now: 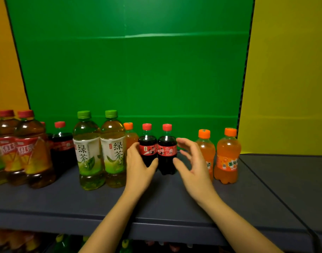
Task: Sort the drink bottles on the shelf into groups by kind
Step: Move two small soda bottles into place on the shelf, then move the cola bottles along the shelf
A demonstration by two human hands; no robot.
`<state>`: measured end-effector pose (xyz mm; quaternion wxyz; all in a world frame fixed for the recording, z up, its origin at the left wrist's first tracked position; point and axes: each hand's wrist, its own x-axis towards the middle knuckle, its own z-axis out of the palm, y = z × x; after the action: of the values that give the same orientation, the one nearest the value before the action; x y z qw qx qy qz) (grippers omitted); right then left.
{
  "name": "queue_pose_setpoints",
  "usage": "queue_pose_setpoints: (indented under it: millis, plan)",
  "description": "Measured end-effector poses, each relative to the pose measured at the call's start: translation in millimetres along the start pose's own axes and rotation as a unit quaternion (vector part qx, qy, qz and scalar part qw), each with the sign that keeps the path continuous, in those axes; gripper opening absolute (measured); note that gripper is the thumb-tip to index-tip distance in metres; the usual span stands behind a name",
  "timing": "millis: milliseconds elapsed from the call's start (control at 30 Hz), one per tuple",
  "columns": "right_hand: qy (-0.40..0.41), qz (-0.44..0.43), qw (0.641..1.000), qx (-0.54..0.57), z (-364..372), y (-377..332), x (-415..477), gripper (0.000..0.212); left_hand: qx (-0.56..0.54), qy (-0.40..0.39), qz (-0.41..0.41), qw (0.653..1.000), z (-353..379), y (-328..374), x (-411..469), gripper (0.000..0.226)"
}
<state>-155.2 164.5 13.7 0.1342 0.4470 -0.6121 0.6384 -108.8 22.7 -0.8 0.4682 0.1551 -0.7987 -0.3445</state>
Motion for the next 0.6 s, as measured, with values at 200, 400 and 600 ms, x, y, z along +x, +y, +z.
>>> queue_pose_setpoints:
  millis: [200,400,600]
  plan:
    - [0.057,0.058,0.991,-0.110,34,32,24,0.074,0.019,-0.007,-0.037,0.999,16,2,11,0.084]
    - [0.050,0.153,0.984,-0.080,44,60,39,0.087,0.006,-0.004,-0.087,0.996,28,-2,27,0.080]
    - [0.026,0.205,0.978,-0.014,45,68,38,0.065,-0.093,-0.060,-0.177,0.978,36,-26,41,0.068]
